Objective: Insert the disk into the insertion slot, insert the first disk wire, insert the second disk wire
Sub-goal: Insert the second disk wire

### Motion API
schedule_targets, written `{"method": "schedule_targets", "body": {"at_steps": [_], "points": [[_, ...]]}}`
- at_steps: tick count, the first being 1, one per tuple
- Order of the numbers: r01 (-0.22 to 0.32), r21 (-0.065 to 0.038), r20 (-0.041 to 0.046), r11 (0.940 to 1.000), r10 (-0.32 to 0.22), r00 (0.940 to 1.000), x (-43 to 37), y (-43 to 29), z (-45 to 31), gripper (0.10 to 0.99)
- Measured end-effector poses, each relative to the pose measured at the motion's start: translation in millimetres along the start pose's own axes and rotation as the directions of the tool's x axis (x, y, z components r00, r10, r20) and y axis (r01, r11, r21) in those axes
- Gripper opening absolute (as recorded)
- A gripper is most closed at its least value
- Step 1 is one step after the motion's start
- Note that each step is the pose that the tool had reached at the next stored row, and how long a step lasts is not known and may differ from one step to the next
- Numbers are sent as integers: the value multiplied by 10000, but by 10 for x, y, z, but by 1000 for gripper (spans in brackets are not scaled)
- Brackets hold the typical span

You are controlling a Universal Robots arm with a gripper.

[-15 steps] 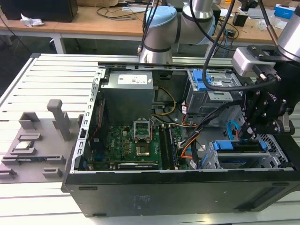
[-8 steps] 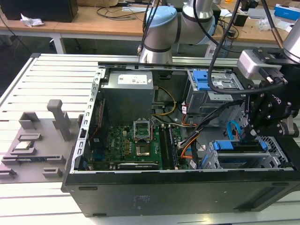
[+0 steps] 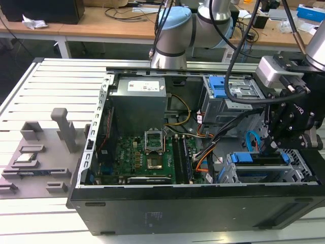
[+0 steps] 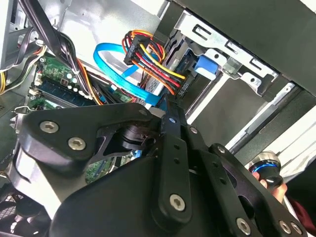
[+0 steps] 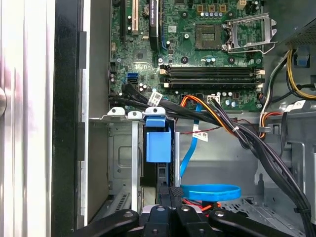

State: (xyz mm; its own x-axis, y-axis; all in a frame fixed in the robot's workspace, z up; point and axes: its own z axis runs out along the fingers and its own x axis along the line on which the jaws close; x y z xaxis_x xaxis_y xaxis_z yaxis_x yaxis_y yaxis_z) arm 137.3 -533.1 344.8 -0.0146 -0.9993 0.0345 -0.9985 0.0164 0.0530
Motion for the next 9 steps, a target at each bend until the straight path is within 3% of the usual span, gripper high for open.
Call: {"method": "schedule_targets", "body": {"at_steps": [9], "points": [[2, 1, 0, 10000, -2, 10000, 0, 13, 17, 106]]}}
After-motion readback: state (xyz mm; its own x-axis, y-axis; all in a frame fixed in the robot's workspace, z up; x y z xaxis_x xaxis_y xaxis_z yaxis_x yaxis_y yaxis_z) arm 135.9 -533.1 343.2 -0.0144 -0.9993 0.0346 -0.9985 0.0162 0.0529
